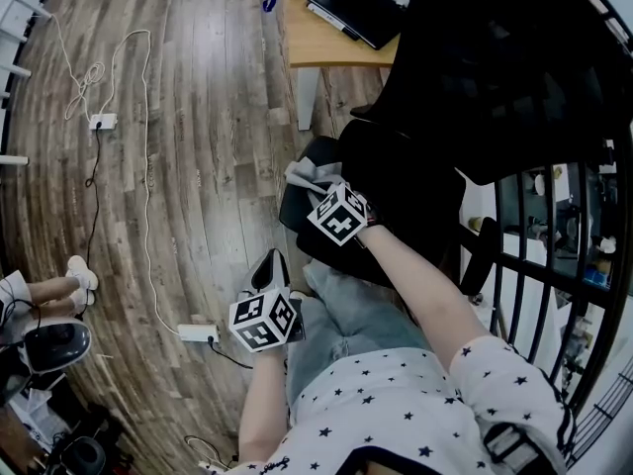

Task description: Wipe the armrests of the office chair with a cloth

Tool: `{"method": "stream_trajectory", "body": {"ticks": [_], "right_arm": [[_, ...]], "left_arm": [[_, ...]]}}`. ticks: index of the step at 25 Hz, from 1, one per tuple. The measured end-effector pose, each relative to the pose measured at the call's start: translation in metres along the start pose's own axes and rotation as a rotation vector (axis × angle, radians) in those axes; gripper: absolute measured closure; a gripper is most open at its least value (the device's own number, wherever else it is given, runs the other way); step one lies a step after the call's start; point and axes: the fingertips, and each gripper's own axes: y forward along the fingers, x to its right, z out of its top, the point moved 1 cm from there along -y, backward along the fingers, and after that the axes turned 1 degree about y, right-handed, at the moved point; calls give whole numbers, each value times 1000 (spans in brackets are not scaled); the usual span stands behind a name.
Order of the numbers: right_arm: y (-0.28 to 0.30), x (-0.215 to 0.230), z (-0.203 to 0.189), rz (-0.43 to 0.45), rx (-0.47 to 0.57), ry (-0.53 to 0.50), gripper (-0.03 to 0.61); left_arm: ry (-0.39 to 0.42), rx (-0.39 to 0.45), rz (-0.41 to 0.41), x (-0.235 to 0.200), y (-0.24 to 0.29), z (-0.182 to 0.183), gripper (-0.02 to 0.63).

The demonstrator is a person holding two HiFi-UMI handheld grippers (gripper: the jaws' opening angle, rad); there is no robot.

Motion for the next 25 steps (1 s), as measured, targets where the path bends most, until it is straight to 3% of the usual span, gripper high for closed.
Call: {"method": "stream_trajectory", "body": {"ticks": [25], "right_arm": [[-5,-66,-15,30,14,2,554]], "left_arm": [[19,-19,-34,-8,-25,-33,606]]}}
